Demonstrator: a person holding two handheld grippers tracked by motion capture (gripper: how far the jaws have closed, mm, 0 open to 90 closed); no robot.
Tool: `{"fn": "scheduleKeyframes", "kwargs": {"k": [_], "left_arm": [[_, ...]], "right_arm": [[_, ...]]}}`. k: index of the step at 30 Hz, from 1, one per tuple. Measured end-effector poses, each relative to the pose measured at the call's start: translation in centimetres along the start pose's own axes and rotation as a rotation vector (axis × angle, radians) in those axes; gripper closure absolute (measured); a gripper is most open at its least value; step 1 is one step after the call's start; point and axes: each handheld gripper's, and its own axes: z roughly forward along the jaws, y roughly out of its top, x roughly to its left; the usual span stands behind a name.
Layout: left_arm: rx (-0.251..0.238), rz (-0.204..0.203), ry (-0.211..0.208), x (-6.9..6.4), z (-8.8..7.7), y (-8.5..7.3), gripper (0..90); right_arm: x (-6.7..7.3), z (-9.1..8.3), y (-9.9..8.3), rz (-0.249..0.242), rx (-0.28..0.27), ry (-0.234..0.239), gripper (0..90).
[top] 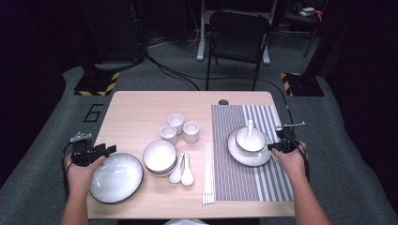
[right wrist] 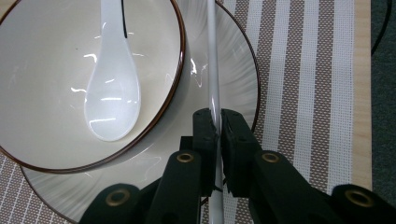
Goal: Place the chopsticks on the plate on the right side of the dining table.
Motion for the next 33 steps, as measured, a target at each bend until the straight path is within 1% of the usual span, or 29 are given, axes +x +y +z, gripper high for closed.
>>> {"fn": "scheduleKeyframes", "kwargs": {"k": [2, 3, 5, 8, 10, 15, 16, 19, 23, 24, 25, 27, 28, 30, 31, 33], "left_arm": [[0.002, 0.006, 0.002, 0.0, 0.0, 0.0, 44.3], [0.0, 0.0, 0.001, 0.0, 0.0, 0.0, 44.4], [0.0, 0.001, 0.001, 0.0, 0.0, 0.0, 44.3], [0.002, 0.005, 0.002, 0.0, 0.0, 0.0, 44.4], [0.0, 0.001, 0.002, 0.0, 0.0, 0.0, 44.3], [0.0, 0.001, 0.001, 0.0, 0.0, 0.0, 44.4], [0.0, 0.006, 0.001, 0.0, 0.0, 0.0, 44.4], [-0.005, -0.002, 0.001, 0.0, 0.0, 0.0, 44.3], [-0.005, 0.004, 0.002, 0.0, 0.0, 0.0, 44.3], [-0.005, 0.004, 0.002, 0.0, 0.0, 0.0, 44.3], [-0.005, 0.004, 0.002, 0.0, 0.0, 0.0, 44.3], [-0.007, 0.004, 0.001, 0.0, 0.0, 0.0, 44.3], [-0.003, -0.001, 0.001, 0.0, 0.0, 0.0, 44.3], [-0.002, 0.0, 0.002, 0.0, -0.1, 0.0, 44.2], [-0.002, -0.001, 0.001, 0.0, 0.0, 0.0, 44.1], [-0.001, 0.002, 0.001, 0.0, 0.0, 0.0, 44.1]], "right_arm": [[-0.1, 0.3, -0.1, -0.002, -0.002, 0.002, 85.1], [0.0, 0.3, -0.1, 0.002, 0.004, 0.003, 85.1], [0.1, 0.6, -0.1, 0.005, 0.005, 0.002, 85.1], [0.2, 0.8, -0.2, 0.002, 0.011, 0.006, 85.1], [0.3, 1.1, -0.2, -0.007, 0.01, 0.008, 85.1], [0.6, 1.2, -0.1, -0.002, 0.01, 0.011, 84.9], [0.7, 1.2, -0.1, -0.001, 0.009, 0.009, 84.9], [0.6, 1.2, -0.2, -0.005, 0.007, 0.011, 84.7], [0.7, 1.0, -0.3, -0.011, 0.001, 0.007, 83.3], [0.7, 1.0, -0.3, -0.013, 0.001, 0.006, 82.8], [0.7, 0.9, -0.3, -0.03, -0.005, 0.005, 81.7], [0.7, 0.7, -0.4, -0.021, 0.0, 0.001, 79.3], [0.7, 0.6, -0.4, -0.033, -0.006, 0.001, 78.6], [0.6, 0.3, -0.5, -0.029, -0.013, 0.008, 76.9], [0.5, 0.2, -0.5, -0.046, -0.026, 0.008, 74.6], [0.6, -0.2, -0.6, -0.033, -0.011, 0.004, 70.6]]}}
